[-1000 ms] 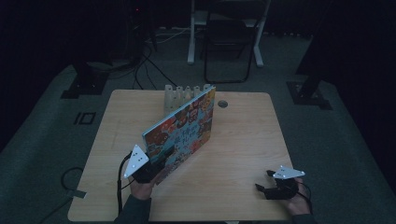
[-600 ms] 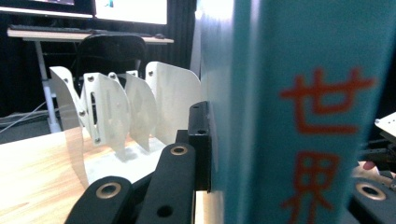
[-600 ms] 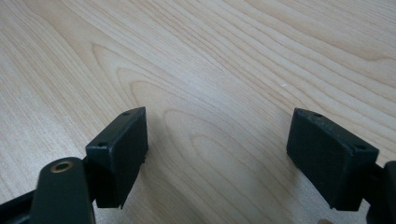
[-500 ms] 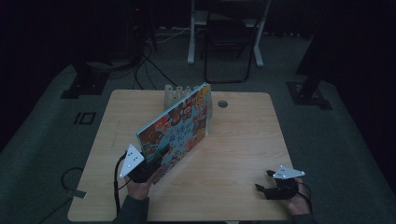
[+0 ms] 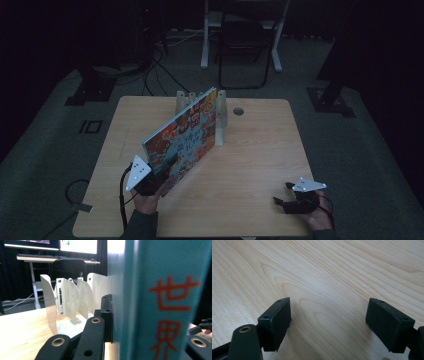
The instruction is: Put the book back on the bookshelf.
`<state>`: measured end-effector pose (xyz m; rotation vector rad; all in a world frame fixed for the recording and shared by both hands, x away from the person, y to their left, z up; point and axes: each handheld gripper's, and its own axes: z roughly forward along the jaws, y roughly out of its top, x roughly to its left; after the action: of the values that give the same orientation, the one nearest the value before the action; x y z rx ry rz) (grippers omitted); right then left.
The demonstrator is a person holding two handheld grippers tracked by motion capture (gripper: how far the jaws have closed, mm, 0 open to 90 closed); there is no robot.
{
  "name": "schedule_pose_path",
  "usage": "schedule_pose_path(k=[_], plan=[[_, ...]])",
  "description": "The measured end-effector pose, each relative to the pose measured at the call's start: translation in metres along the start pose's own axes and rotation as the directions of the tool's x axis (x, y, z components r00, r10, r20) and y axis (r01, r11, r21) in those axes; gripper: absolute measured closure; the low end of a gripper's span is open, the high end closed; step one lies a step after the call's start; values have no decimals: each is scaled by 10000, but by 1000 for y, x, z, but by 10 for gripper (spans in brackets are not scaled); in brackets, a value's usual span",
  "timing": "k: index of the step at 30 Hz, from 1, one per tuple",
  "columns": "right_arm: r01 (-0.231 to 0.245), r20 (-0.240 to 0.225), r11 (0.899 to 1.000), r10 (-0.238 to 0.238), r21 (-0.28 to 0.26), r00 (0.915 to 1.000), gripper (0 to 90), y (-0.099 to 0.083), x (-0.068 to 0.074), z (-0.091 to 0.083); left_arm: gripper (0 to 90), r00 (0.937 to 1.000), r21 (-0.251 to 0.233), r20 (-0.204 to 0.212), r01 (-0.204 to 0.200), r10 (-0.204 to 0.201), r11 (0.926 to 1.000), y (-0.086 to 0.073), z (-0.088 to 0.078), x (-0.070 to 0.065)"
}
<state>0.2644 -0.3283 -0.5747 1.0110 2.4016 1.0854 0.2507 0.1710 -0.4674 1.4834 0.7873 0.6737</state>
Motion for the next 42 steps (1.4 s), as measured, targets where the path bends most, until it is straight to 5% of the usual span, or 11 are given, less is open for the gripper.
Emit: schedule_pose_path(k=[42], plan=[[1, -5, 10000, -1, -15, 10000, 198, 0, 0, 0, 811, 9897, -102, -1407, 252, -264, 9996, -1, -8, 12]])
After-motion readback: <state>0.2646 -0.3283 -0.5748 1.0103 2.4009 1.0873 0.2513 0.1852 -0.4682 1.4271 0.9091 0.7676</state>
